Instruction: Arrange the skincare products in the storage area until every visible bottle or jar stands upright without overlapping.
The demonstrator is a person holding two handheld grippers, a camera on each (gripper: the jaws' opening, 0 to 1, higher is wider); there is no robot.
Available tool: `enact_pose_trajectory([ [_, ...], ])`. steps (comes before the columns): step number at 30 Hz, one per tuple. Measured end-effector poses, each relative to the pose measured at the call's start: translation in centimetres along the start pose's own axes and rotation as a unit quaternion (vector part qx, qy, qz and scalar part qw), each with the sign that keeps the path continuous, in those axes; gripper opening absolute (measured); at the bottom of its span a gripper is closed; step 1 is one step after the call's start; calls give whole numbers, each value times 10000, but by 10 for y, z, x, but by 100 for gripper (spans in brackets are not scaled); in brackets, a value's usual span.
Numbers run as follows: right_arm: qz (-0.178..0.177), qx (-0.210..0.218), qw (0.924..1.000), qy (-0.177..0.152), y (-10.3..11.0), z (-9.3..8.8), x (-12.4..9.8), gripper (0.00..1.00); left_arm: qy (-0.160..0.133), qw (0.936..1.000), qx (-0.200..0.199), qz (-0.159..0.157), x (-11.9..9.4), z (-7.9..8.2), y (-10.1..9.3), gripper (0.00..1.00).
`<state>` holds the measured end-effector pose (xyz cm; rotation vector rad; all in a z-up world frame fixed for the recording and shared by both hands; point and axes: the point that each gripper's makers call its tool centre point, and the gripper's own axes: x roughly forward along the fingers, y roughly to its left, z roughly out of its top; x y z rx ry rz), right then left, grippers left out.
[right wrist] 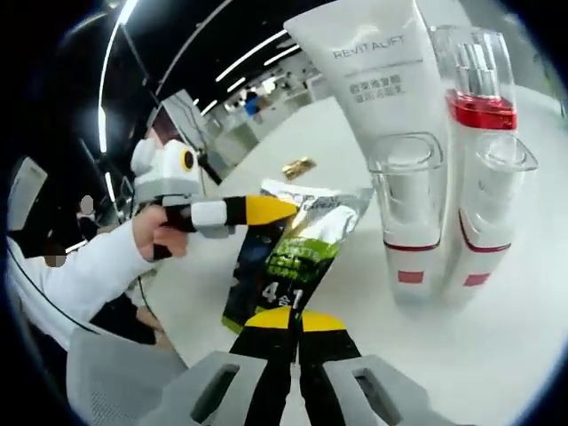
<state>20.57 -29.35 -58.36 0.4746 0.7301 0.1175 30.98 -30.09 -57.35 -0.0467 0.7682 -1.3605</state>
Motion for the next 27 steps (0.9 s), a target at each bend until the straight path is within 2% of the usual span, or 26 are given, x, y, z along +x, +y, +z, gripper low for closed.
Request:
enact_pose_trajectory([
  [4, -78, 25, 10000, 44, -10, -2, 2, 0, 81, 9995, 311, 46, 9, -1, 0, 0],
  [13, -241, 82, 9996, 92, -19, -5, 7, 0, 152, 9970, 702, 301, 20, -8, 7, 0],
  [25, -370, 89, 9991, 172, -29, -8, 6, 0, 253, 9954, 800, 469, 32, -21, 10, 0],
  [27, -379, 94, 9990, 202, -29, -9, 6, 0, 212, 9957, 761, 487, 33, -18, 12, 0],
])
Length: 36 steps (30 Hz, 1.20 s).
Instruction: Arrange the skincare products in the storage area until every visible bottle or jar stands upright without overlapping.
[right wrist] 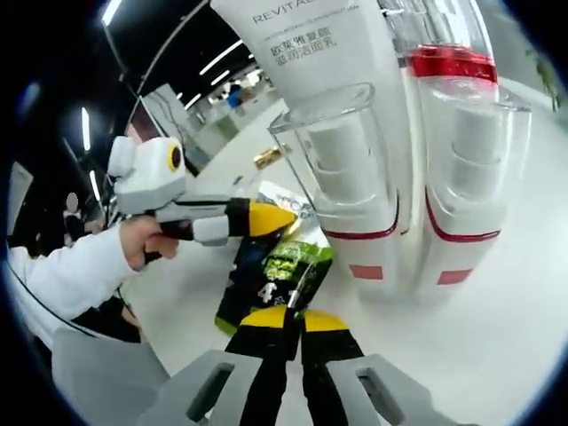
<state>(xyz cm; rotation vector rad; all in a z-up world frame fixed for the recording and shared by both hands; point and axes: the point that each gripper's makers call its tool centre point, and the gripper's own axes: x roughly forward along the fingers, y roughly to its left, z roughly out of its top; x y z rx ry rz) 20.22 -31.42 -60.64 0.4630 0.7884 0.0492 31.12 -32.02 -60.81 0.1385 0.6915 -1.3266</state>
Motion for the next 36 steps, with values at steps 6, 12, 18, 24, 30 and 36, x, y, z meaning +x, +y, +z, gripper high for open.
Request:
enact_pose_trajectory([
  [6, 6, 7, 9999, 121, -1, -4, -2, 2, -43, 9998, -14, 173, 0, 2, 7, 0],
  [12, -76, -106, 9999, 71, -5, 3, -9, 4, -120, 9995, 5, 306, 0, 4, 12, 0],
  [18, -163, -444, 9989, -16, -2, 7, -20, 8, -136, 9993, -23, 358, 0, 4, 13, 0],
  [24, -383, -1332, 9902, 190, -3, 0, -21, 9, -166, 9991, -70, 393, 4, 6, 15, 0],
  [30, -153, -1544, 9878, -132, 9, 12, -23, 7, -197, 9989, -140, 411, 3, 6, 15, 0],
  [36, -154, -2254, 9740, -181, 24, 12, 0, 27, -260, 9986, -196, 416, 6, 9, 15, 0],
])
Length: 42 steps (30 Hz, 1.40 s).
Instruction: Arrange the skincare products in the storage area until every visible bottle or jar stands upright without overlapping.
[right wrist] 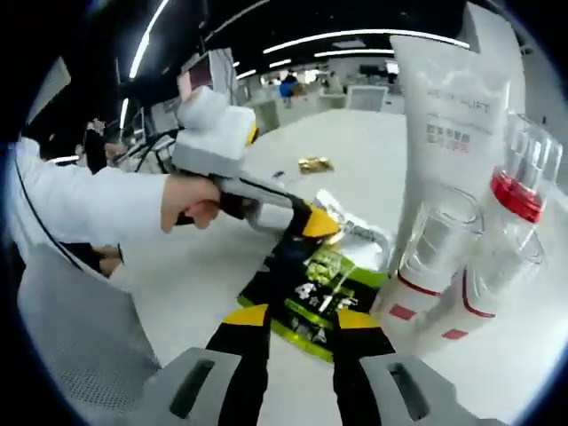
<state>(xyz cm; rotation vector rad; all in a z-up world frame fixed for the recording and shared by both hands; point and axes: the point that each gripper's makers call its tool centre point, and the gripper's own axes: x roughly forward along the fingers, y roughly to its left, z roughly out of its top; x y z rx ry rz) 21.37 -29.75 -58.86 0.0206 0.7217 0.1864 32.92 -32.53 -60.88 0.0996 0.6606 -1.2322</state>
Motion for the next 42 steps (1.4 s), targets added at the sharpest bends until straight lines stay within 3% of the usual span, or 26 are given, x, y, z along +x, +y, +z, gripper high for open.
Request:
enact_pose_trajectory([
  [2, -90, -77, 9999, 14, 2, -1, 5, 26, 3, 10000, -25, 1, 0, 0, 0, 0],
  [7, -346, -335, 9988, 54, -4, -4, 14, 39, -12, 10000, -67, -10, 3, 0, 1, 0],
  [17, -479, -629, 9966, 228, -9, -15, 23, 44, -74, 9998, -164, 26, 2, -2, -1, 0],
  [37, -520, -415, 9973, 310, -5, -15, 24, 44, -109, 9998, 2, -172, -1, -1, -8, 0],
  [42, -521, -407, 9973, 311, -5, -16, 24, 44, -116, 9997, 125, -197, -5, 0, -6, 5],
])
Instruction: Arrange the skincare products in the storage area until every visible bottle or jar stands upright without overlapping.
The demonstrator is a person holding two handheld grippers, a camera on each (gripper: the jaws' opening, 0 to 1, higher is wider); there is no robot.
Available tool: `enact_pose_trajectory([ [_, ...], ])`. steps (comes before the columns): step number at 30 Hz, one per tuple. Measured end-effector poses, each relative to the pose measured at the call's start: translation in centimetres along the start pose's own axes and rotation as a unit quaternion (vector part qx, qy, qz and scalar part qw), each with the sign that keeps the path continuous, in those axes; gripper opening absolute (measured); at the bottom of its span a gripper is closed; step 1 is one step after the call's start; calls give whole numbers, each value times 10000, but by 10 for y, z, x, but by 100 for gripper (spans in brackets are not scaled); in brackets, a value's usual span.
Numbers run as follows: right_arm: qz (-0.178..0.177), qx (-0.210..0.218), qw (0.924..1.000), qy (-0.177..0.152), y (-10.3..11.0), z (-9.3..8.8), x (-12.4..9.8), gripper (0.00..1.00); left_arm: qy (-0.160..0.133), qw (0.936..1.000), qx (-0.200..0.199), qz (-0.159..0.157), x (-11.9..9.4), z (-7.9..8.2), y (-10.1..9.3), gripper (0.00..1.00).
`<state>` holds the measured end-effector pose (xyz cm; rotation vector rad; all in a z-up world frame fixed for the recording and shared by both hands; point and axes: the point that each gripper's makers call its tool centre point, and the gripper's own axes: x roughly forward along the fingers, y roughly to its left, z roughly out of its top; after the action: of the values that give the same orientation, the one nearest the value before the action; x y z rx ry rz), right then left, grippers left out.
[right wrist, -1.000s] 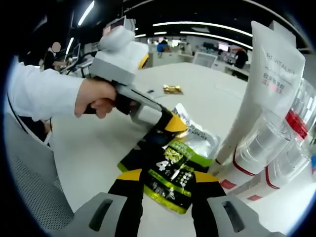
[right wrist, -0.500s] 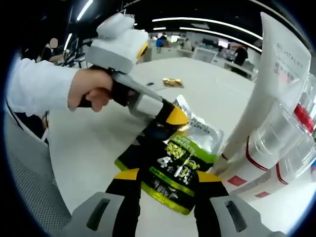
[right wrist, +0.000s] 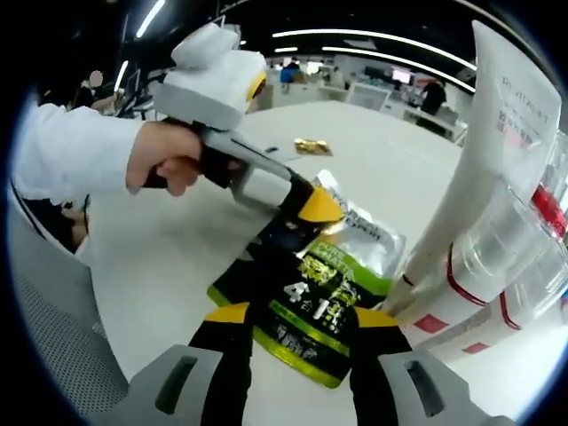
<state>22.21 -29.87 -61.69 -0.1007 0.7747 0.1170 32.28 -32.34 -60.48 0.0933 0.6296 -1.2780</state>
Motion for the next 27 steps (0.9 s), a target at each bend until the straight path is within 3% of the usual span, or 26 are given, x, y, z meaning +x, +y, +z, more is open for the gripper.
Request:
enact_pose_trajectory([
  [6, 6, 24, 10000, 20, 0, 0, 0, 45, 18, 9997, 188, 157, -7, 2, 15, 12],
  [9, 7, 35, 10000, 27, 0, -1, 0, 45, -46, 9988, 307, 374, -10, 8, 27, 10],
  [12, 11, 29, 10000, 30, 0, -1, 0, 45, 113, 9961, 596, 636, -12, 5, 41, 14],
  [18, 10, 29, 10000, 41, 0, -1, 0, 45, 223, 9901, 1218, 658, -10, 6, 47, 17],
  [19, 11, 30, 10000, 41, 0, -1, 0, 45, 191, 9907, 1187, 643, -10, 7, 45, 16],
  [22, 11, 30, 10000, 36, 0, -1, 1, 45, -87, 9967, 596, 545, -13, 16, 40, 16],
  [25, 16, 23, 10000, 41, 0, -1, 0, 45, -136, 9947, 843, 576, -19, 22, 42, 15],
  [27, 28, 11, 10000, 47, 0, -1, 0, 45, -135, 9954, 761, 563, -25, 23, 44, 13],
])
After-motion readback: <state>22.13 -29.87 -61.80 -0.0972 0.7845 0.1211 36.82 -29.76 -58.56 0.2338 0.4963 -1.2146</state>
